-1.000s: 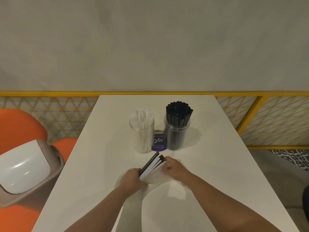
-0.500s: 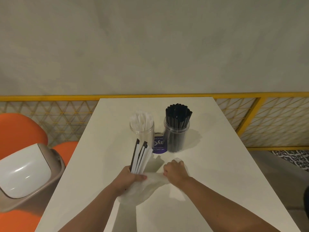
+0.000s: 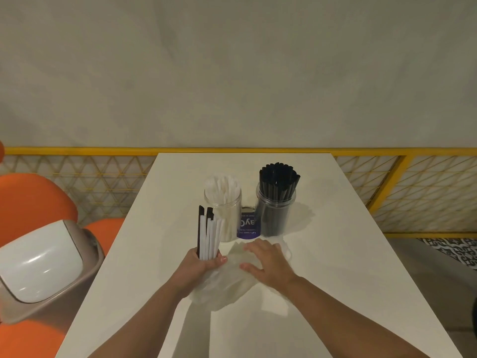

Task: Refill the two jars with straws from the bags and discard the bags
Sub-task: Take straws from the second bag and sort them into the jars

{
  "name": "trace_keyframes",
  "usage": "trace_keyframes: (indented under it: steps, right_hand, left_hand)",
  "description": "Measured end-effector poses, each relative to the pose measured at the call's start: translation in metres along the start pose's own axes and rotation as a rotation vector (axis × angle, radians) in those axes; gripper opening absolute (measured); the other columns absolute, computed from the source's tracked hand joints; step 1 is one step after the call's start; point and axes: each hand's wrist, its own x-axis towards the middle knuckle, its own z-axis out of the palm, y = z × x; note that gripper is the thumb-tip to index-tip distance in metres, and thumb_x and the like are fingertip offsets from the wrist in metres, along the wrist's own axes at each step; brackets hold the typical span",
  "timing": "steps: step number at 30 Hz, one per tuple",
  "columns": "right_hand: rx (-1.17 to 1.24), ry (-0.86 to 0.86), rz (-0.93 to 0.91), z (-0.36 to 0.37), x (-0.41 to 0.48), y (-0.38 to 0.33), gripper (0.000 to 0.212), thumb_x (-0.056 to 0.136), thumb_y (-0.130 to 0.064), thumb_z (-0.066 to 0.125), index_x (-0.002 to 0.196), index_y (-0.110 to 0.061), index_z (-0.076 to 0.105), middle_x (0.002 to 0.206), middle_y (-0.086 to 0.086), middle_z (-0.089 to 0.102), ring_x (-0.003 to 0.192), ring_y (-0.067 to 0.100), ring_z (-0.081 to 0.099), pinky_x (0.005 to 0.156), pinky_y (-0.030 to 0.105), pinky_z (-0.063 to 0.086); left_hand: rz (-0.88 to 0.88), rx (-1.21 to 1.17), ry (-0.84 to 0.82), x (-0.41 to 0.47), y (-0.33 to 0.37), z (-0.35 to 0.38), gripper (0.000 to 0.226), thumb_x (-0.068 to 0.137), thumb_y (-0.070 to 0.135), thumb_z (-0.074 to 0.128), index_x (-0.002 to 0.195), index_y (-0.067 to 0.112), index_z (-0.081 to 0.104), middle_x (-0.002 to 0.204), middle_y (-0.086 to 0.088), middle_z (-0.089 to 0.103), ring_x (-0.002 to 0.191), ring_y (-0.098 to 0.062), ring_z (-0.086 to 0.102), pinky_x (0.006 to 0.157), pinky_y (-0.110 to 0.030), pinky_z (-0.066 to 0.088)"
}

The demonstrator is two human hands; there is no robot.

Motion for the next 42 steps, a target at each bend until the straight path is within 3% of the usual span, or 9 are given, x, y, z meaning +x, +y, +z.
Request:
trace_keyframes:
  steps: [10,13,17,19,21,24,30,37,42]
  right_hand:
    - [-0.421,-0.374,0.104,0.007,-0.003,0.001,0.031,0.09,-0.006,0.04,0.117,-0.009,0.055,0.122,0.011,0.056,0.119,0.027,0.042,0.1,0.038,0.027]
    - [-0.358,-0.446,0.167,-0.007,0.001,-0.003,0.038,0.091,-0.026,0.051,0.126,-0.011,0.047,0.131,0.012,0.048,0.124,0.03,0.039,0.103,0.04,0.029]
    - [-0.105,-0.549,0.178,-0.046,0.022,-0.018,0.098,0.067,-0.059,0.072,0.144,-0.02,0.026,0.143,0.007,0.033,0.133,0.028,0.032,0.11,0.044,0.029]
    - [0.11,-0.424,0.108,-0.064,0.032,-0.034,0.093,0.064,-0.061,0.072,0.14,-0.02,0.036,0.128,0.002,0.046,0.12,0.021,0.045,0.105,0.039,0.039]
    - [0.399,-0.168,0.062,-0.082,0.039,-0.057,0.053,0.084,-0.037,0.065,0.13,-0.015,0.05,0.107,-0.005,0.051,0.104,0.014,0.05,0.097,0.03,0.044]
    - [0.614,0.056,0.076,-0.099,0.043,-0.088,0.032,0.093,-0.029,0.053,0.119,-0.012,0.058,0.113,0.003,0.06,0.106,0.016,0.056,0.093,0.027,0.045]
    - [0.626,0.053,0.106,-0.103,0.046,-0.111,0.038,0.091,-0.037,0.053,0.117,-0.01,0.052,0.099,0.003,0.058,0.089,0.015,0.057,0.069,0.024,0.053]
    - [0.732,0.092,0.234,-0.096,0.05,-0.116,0.03,0.098,-0.03,0.042,0.113,-0.005,0.049,0.108,0.016,0.06,0.097,0.03,0.063,0.079,0.047,0.057]
    - [0.74,0.192,0.294,-0.09,0.054,-0.121,0.032,0.1,-0.03,0.033,0.118,-0.007,0.046,0.106,0.01,0.055,0.098,0.021,0.056,0.089,0.04,0.052]
  left_hand:
    - [0.113,-0.102,0.125,0.004,0.038,0.008,0.011,0.08,0.016,0.073,0.079,0.011,0.063,0.066,-0.005,0.059,0.066,-0.019,0.058,0.07,-0.03,0.05]
    - [0.156,-0.155,0.127,0.004,0.051,0.003,0.013,0.083,0.02,0.069,0.082,0.01,0.061,0.065,-0.005,0.057,0.061,-0.017,0.056,0.065,-0.028,0.049]
    - [0.181,-0.183,0.091,0.002,0.062,0.005,0.016,0.086,0.023,0.065,0.078,0.01,0.058,0.062,-0.003,0.056,0.058,-0.018,0.054,0.068,-0.032,0.047]
    - [0.194,-0.19,0.062,0.0,0.066,0.01,0.018,0.087,0.023,0.064,0.076,0.01,0.058,0.062,-0.003,0.056,0.057,-0.018,0.053,0.066,-0.031,0.047]
    - [0.212,-0.2,0.024,-0.002,0.07,0.014,0.015,0.088,0.02,0.062,0.079,0.009,0.058,0.063,-0.004,0.055,0.055,-0.018,0.053,0.062,-0.028,0.048]
    - [0.239,-0.2,-0.018,-0.005,0.074,0.021,0.01,0.09,0.015,0.06,0.092,0.006,0.058,0.067,-0.008,0.054,0.055,-0.018,0.053,0.058,-0.026,0.049]
    - [0.264,-0.137,-0.028,-0.011,0.079,0.029,0.02,0.092,0.016,0.056,0.111,0.008,0.057,0.064,-0.002,0.059,0.057,-0.015,0.055,0.061,-0.026,0.05]
    - [0.25,-0.209,0.061,-0.014,0.077,0.029,0.019,0.095,0.026,0.052,0.111,0.021,0.058,0.081,0.001,0.072,0.07,-0.011,0.07,0.063,-0.02,0.052]
    - [0.215,-0.277,0.158,-0.014,0.077,0.03,0.015,0.095,0.021,0.054,0.108,0.019,0.061,0.093,-0.003,0.074,0.08,-0.011,0.072,0.064,-0.019,0.053]
